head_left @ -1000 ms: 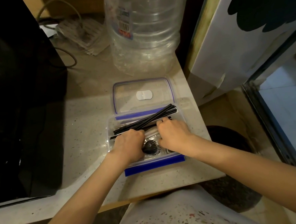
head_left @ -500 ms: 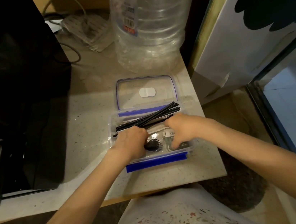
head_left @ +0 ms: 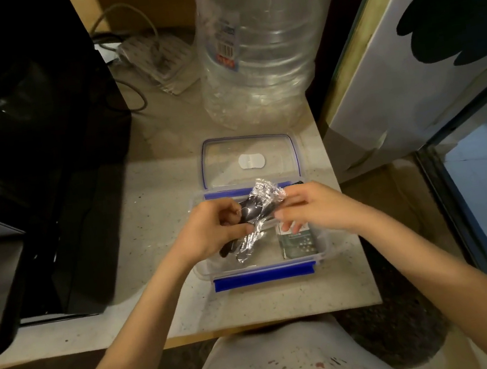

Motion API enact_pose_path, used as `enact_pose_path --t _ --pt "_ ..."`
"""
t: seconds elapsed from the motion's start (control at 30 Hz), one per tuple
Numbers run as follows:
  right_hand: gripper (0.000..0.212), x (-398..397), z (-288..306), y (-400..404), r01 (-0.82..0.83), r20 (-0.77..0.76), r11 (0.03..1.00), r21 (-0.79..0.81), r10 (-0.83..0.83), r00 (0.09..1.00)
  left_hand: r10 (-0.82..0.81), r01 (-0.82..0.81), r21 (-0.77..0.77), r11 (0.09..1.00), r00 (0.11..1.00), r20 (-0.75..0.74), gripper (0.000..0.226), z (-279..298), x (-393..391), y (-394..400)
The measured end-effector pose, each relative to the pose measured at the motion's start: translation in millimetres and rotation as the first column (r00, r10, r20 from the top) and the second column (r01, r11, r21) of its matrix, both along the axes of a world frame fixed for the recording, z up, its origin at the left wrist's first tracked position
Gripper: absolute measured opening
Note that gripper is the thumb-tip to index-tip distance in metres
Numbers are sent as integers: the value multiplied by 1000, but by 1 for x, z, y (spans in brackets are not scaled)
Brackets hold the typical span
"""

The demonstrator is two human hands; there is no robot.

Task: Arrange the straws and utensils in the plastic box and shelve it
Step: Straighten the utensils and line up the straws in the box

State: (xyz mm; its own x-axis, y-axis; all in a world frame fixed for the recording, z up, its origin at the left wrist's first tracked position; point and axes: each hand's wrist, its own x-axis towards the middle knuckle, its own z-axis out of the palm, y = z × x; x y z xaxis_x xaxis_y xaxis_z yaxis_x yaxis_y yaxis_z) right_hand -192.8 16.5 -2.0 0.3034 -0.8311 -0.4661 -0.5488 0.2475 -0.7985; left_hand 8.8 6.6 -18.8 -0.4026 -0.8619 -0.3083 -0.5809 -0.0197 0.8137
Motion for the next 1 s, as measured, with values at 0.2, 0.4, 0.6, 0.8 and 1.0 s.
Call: enact_pose_path --t 0.2,0.4,0.6,0.8,1.0 --pt "23 15 -15 12 260 394 931 255 -346 851 182 -120 204 971 932 -314 14 -2 -11 12" --pt "29 15 -22 8 237 453 911 338 -378 807 249 -204 192 960 936 -249 13 -7 -16 11" --pt "33 20 -23 7 228 313 949 217 -289 905 186 -167 119 979 967 -173 18 -10 -19 15" --pt "23 27 -23 5 316 282 937 149 -346 895 343 -197 372 907 858 -383 30 -9 -23 18" --pt "11 25 -26 3 364 226 927 83 -374 899 508 -279 484 830 738 -444 19 -16 -16 19"
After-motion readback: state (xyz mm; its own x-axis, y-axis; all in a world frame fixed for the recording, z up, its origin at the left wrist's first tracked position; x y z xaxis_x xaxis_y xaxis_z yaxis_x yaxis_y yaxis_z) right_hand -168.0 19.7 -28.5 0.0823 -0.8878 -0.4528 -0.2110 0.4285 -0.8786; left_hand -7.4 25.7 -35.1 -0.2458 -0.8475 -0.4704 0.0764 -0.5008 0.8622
